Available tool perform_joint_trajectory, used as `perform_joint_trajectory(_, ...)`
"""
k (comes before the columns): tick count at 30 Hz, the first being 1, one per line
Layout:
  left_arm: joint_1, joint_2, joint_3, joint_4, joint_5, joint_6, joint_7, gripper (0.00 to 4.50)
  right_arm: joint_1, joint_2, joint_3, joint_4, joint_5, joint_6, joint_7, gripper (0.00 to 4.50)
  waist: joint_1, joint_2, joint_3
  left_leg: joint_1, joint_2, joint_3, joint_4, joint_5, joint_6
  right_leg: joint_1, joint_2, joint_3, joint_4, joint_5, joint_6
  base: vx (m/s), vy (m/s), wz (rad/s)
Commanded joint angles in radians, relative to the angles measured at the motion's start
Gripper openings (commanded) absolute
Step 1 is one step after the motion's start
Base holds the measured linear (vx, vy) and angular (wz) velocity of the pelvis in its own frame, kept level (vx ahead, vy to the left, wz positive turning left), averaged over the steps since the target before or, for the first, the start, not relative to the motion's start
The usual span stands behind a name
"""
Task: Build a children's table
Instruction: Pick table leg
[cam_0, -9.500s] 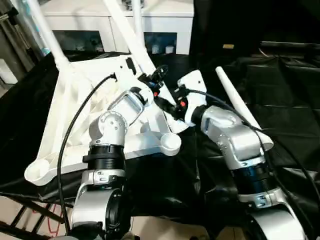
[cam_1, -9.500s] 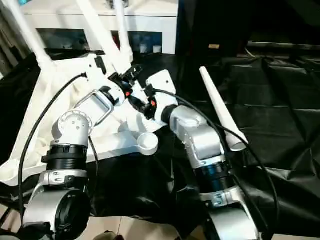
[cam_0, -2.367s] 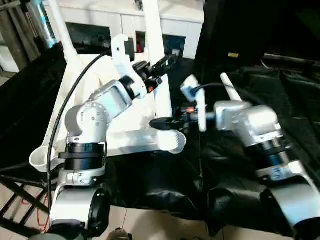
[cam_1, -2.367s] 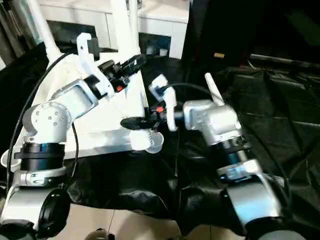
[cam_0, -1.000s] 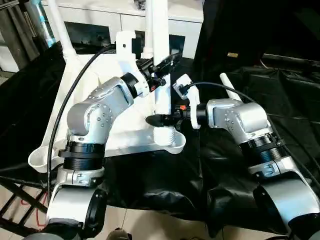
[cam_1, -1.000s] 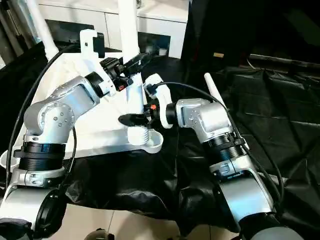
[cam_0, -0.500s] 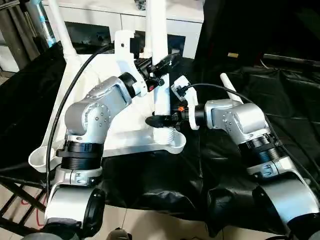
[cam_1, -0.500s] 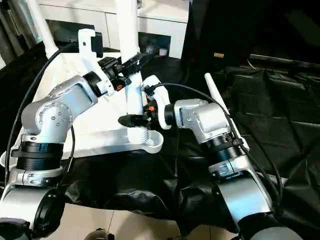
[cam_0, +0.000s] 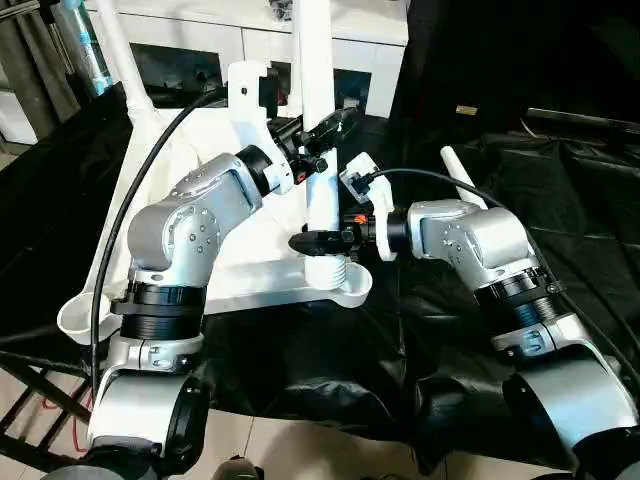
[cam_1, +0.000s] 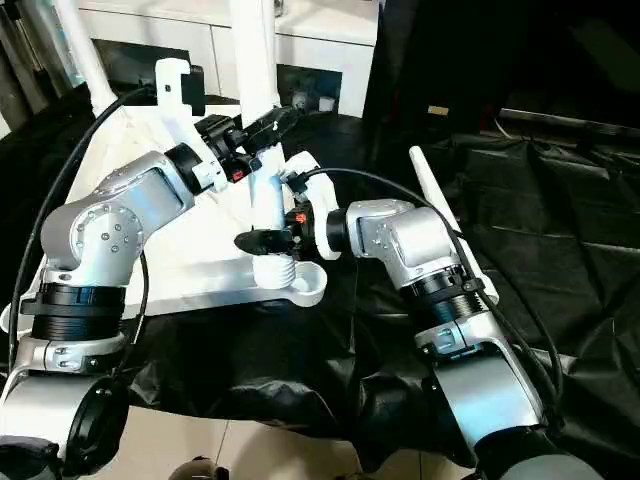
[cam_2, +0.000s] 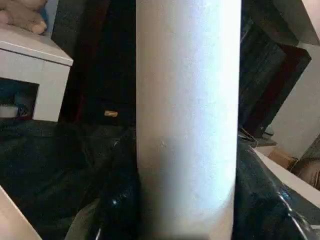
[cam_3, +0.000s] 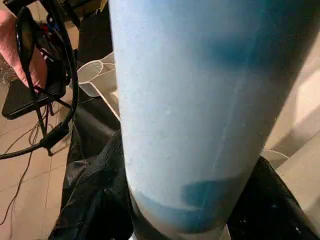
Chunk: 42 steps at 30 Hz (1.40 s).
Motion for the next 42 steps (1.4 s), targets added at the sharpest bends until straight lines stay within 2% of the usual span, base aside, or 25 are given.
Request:
perform_joint_trajectory(1, 0.002, 0.000, -0.009, -0.023, 0.001, 0.016, -0.006, 1.80, -0.002, -0.007, -0.008, -0.004, -0.006, -0.007, -0.014, 1.91, -0.001, 0.000, -0.086, 0.015, 0.014, 0.002, -0.068, -0.126, -0.025, 0.068, -0.060, 0.051, -0.066, -0.177, -0.155, 0.000, 0.000, 0.00)
perform_joint_trajectory(16, 0.002, 0.000, -0.009, -0.023, 0.001, 0.016, -0.006, 1.80, -0.002, -0.007, -0.008, -0.004, -0.006, -0.007, -0.014, 1.91, -0.001, -0.001, -0.086, 0.014, 0.014, 0.002, -0.068, -0.124, -0.024, 0.068, -0.060, 0.051, -0.066, -0.177, -0.155, 0.000, 0.000, 0.00)
perform_joint_trajectory(17, 0.001, 0.001, -0.009, -0.023, 0.003, 0.016, -0.004, 1.80, 0.001, -0.005, -0.008, -0.006, -0.005, -0.006, -0.013, 1.91, -0.001, -0.003, -0.086, 0.014, 0.014, 0.002, -0.069, -0.123, -0.024, 0.069, -0.060, 0.051, -0.065, -0.180, -0.153, 0.000, 0.000, 0.00)
perform_joint_trajectory(18, 0.039, -0.007, 0.011, -0.039, -0.025, -0.068, -0.079, 1.80, 0.034, 0.072, -0.117, -0.018, 0.036, -0.078, -0.129, 1.91, 0.007, 0.036, -0.087, 0.015, 0.013, -0.005, -0.068, -0.128, -0.031, 0.065, -0.064, 0.050, -0.061, -0.179, -0.158, 0.000, 0.000, 0.00)
perform_joint_trajectory(19, 0.039, -0.007, 0.011, -0.039, -0.025, -0.068, -0.079, 1.80, 0.034, 0.072, -0.117, -0.018, 0.036, -0.078, -0.129, 1.91, 0.002, 0.025, -0.084, 0.014, 0.015, 0.000, -0.070, -0.141, -0.026, 0.059, -0.066, 0.052, -0.079, -0.188, -0.151, 0.000, 0.000, 0.00)
perform_joint_trajectory(20, 0.050, -0.008, 0.017, -0.043, -0.033, -0.092, -0.102, 1.80, 0.042, 0.093, -0.147, -0.020, 0.046, -0.099, -0.161, 1.91, -0.005, 0.012, -0.086, 0.006, 0.010, -0.004, -0.074, -0.143, -0.041, 0.073, -0.063, 0.048, -0.067, -0.188, -0.151, 0.000, 0.000, 0.00)
perform_joint_trajectory(21, 0.056, -0.009, 0.019, -0.044, -0.034, -0.105, -0.109, 1.80, 0.045, 0.101, -0.161, -0.020, 0.051, -0.109, -0.176, 1.91, -0.007, 0.008, -0.090, 0.016, 0.013, -0.001, -0.072, -0.147, -0.040, 0.066, -0.060, 0.048, -0.068, -0.179, -0.152, 0.000, 0.000, 0.00)
perform_joint_trajectory(23, 0.064, -0.004, 0.015, -0.044, -0.027, -0.104, -0.110, 1.80, 0.043, 0.094, -0.154, -0.020, 0.047, -0.106, -0.166, 1.91, -0.006, 0.015, -0.089, 0.017, 0.014, -0.001, -0.072, -0.139, -0.036, 0.066, -0.058, 0.049, -0.063, -0.145, -0.168, 0.000, 0.000, 0.00)
perform_joint_trajectory(27, 0.071, -0.002, 0.013, -0.052, -0.033, -0.095, -0.115, 1.80, 0.042, 0.090, -0.149, -0.020, 0.045, -0.105, -0.161, 1.91, -0.001, 0.014, -0.084, 0.022, 0.016, 0.000, -0.076, -0.176, -0.040, 0.062, -0.059, 0.050, -0.068, -0.187, -0.162, 0.000, 0.000, 0.00)
perform_joint_trajectory(29, 0.078, 0.003, 0.010, -0.048, -0.028, -0.099, -0.125, 1.80, 0.046, 0.095, -0.148, -0.024, 0.039, -0.110, -0.164, 1.91, -0.001, 0.009, -0.084, 0.018, 0.015, -0.001, -0.076, -0.170, -0.042, 0.066, -0.061, 0.051, -0.068, -0.190, -0.156, 0.000, 0.000, 0.00)
perform_joint_trajectory(30, 0.078, 0.003, 0.010, -0.048, -0.028, -0.099, -0.125, 1.80, 0.046, 0.095, -0.148, -0.024, 0.039, -0.110, -0.164, 1.91, 0.000, 0.010, -0.085, 0.017, 0.015, -0.001, -0.076, -0.168, -0.042, 0.066, -0.061, 0.051, -0.067, -0.192, -0.153, 0.000, 0.000, 0.00)
perform_joint_trajectory(31, 0.079, 0.005, 0.009, -0.045, -0.029, -0.096, -0.130, 2.15, 0.049, 0.096, -0.147, -0.026, 0.038, -0.113, -0.167, 1.91, -0.001, 0.010, -0.085, 0.017, 0.015, -0.001, -0.076, -0.164, -0.042, 0.066, -0.061, 0.051, -0.067, -0.193, -0.150, 0.000, 0.000, 0.00)
perform_joint_trajectory(33, 0.078, 0.018, 0.002, -0.044, -0.033, -0.078, -0.150, 2.15, 0.052, 0.095, -0.142, -0.030, 0.038, -0.115, -0.165, 1.91, -0.001, 0.009, -0.085, 0.016, 0.014, -0.001, -0.075, -0.159, -0.040, 0.066, -0.061, 0.051, -0.067, -0.193, -0.148, 0.000, 0.000, 0.00)
perform_joint_trajectory(35, 0.078, 0.037, -0.024, -0.050, -0.022, -0.084, -0.191, 2.55, 0.051, 0.090, -0.134, -0.030, 0.035, -0.116, -0.155, 1.91, 0.000, 0.010, -0.085, 0.017, 0.014, -0.001, -0.076, -0.159, -0.039, 0.064, -0.061, 0.051, -0.068, -0.200, -0.148, 0.000, 0.000, 0.00)
perform_joint_trajectory(37, 0.082, 0.049, -0.040, -0.060, -0.013, -0.090, -0.211, 2.61, 0.052, 0.088, -0.129, -0.033, 0.033, -0.115, -0.150, 1.91, 0.001, 0.011, -0.085, 0.020, 0.016, 0.000, -0.076, -0.155, -0.043, 0.062, -0.061, 0.052, -0.066, -0.193, -0.150, 0.000, 0.000, 0.00)
perform_joint_trajectory(40, 0.080, 0.083, -0.092, -0.068, 0.020, -0.080, -0.246, 2.90, 0.053, 0.062, -0.090, -0.046, 0.022, -0.096, -0.106, 1.91, 0.000, 0.011, -0.086, 0.017, 0.014, 0.000, -0.076, -0.150, -0.045, 0.066, -0.058, 0.051, -0.063, -0.175, -0.150, 0.000, 0.000, 0.00)
perform_joint_trajectory(42, 0.076, 0.087, -0.102, -0.069, 0.023, -0.078, -0.259, 3.07, 0.054, 0.048, -0.072, -0.053, 0.019, -0.088, -0.084, 1.91, -0.001, 0.009, -0.085, 0.017, 0.014, 0.000, -0.076, -0.156, -0.040, 0.067, -0.059, 0.051, -0.065, -0.181, -0.148, 0.000, 0.000, 0.00)
